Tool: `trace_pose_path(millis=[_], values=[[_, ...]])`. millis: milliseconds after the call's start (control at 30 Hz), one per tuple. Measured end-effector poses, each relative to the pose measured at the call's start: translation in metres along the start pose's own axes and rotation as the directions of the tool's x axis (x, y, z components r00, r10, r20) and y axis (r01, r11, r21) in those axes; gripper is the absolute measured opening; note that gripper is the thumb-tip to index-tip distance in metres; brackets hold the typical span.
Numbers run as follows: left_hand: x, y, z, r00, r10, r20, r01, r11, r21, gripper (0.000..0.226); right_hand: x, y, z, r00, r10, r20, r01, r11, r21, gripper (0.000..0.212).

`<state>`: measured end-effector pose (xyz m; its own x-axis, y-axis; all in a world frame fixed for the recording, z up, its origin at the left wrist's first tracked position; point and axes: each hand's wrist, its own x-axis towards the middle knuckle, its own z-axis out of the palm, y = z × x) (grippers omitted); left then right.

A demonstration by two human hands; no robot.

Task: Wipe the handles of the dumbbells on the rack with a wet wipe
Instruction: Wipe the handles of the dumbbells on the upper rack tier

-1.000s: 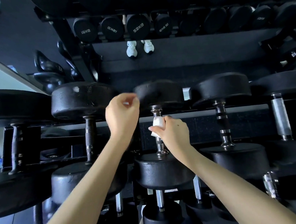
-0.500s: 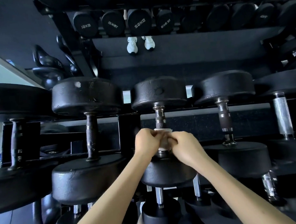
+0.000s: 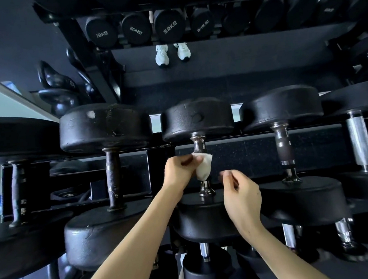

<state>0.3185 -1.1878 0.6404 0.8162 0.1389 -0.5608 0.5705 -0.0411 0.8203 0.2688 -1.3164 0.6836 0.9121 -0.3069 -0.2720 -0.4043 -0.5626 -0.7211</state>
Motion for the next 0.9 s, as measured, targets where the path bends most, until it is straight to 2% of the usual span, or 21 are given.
trace_pose_path(millis=[67,200,300,367,400,433,467,500,533,600,667,733,833,900], values=[[0.004,0.005,0.002,0.999,0.019,-0.030,-0.020,0.999,-0.040,0.009,0.000,0.001,0.002,1.000,0.001,0.000,-0.001,1.000,-0.016,0.029],[0.020,0.015,0.010,0.994,-0.008,-0.106,-0.004,0.994,-0.113,0.026,0.000,0.002,0.004,1.000,0.020,0.016,-0.020,1.000,-0.007,0.029],[0.024,0.022,0.016,0.973,-0.166,-0.163,0.117,0.954,-0.274,0.036,0.001,0.002,0.004,1.000,0.007,0.018,-0.007,1.000,0.011,0.028],[0.021,0.023,0.021,0.950,-0.256,-0.180,0.178,0.916,-0.360,0.027,0.001,0.003,0.004,1.000,0.007,0.024,-0.006,1.000,0.000,0.028],[0.019,0.023,0.023,0.948,-0.236,-0.212,0.161,0.934,-0.318,0.020,0.002,0.004,0.005,1.000,0.003,0.028,-0.003,1.000,-0.010,0.029],[0.017,0.024,0.024,0.955,-0.151,-0.254,0.113,0.981,-0.159,0.015,0.002,0.004,0.005,0.999,0.002,0.033,-0.001,1.000,-0.023,0.029],[0.014,0.023,0.025,0.958,-0.029,-0.285,0.058,0.994,0.092,0.015,0.002,0.005,0.005,0.999,0.003,0.037,-0.001,0.999,-0.035,0.030],[0.010,0.024,0.027,0.951,0.087,-0.297,0.019,0.942,0.336,0.015,0.002,0.005,0.006,0.999,0.001,0.036,0.000,0.999,-0.044,0.030],[0.006,0.025,0.028,0.939,0.177,-0.296,-0.009,0.870,0.493,0.014,0.002,0.006,0.006,0.999,-0.003,0.033,0.004,0.999,-0.049,0.030],[0.004,0.024,0.030,0.923,0.245,-0.297,-0.023,0.805,0.592,0.013,0.002,0.006,0.007,0.999,-0.011,0.032,0.013,0.998,-0.057,0.028],[0.007,0.026,0.029,0.922,0.221,-0.319,-0.018,0.845,0.534,0.013,0.001,0.007,0.007,0.999,-0.028,0.024,0.030,0.996,-0.082,0.026],[0.014,0.027,0.026,0.930,0.172,-0.324,-0.038,0.924,0.380,0.018,0.001,0.008,0.009,0.999,-0.046,0.011,0.047,0.993,-0.110,0.025],[0.017,0.030,0.021,0.961,0.057,-0.269,-0.036,0.996,0.081,0.028,0.002,0.011,0.011,0.998,-0.063,-0.001,0.062,0.992,-0.110,0.025],[0.019,0.027,0.017,0.979,-0.089,-0.184,0.062,0.987,-0.146,0.028,0.001,0.011,0.010,0.998,-0.070,-0.002,0.070,0.992,-0.105,0.025]])
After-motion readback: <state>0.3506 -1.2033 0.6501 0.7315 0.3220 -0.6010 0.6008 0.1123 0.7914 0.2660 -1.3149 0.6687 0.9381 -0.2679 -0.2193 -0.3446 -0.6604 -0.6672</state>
